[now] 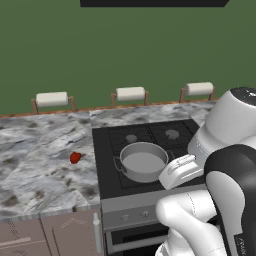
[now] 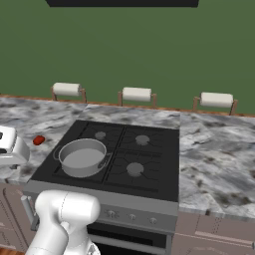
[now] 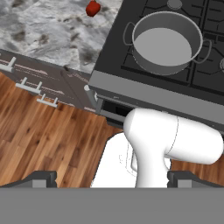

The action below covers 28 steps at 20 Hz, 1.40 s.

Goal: Turn on the burner for the pot on the stove. Wait thirty seconds for the pot to heat up. Then add the bell pepper to the pot.

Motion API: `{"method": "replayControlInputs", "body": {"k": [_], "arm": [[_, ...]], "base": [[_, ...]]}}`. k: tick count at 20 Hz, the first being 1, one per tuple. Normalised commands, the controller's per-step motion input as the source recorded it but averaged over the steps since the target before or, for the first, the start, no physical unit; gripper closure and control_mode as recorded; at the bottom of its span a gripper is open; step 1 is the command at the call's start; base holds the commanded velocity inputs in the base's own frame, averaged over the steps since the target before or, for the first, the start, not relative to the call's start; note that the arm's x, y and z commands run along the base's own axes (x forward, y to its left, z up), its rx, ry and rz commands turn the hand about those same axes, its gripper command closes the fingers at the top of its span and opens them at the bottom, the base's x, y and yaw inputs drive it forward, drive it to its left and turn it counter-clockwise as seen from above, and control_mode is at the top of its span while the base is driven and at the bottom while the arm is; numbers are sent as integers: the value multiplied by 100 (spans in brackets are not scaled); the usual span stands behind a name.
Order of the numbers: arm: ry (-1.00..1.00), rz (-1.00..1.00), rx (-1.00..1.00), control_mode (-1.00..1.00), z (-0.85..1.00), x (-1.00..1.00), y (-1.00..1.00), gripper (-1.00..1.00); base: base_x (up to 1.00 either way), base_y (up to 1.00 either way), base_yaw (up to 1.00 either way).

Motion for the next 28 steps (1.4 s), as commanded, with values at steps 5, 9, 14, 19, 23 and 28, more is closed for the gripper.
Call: {"method": "replayControlInputs", "body": {"k": [5,9,14,19,23,28], "arm": [[0,0,0,-100,0,0,0,-100],[0,0,0,-100,0,0,0,-100],[0,0,0,-100,0,0,0,-100],[0,0,0,-100,0,0,0,-100],[0,0,0,-100,0,0,0,-100],[0,0,0,-100,0,0,-2,-100]], "base": [[0,0,0],[0,0,0],[0,0,0],[0,0,0],[0,0,0],[0,0,0]]}}
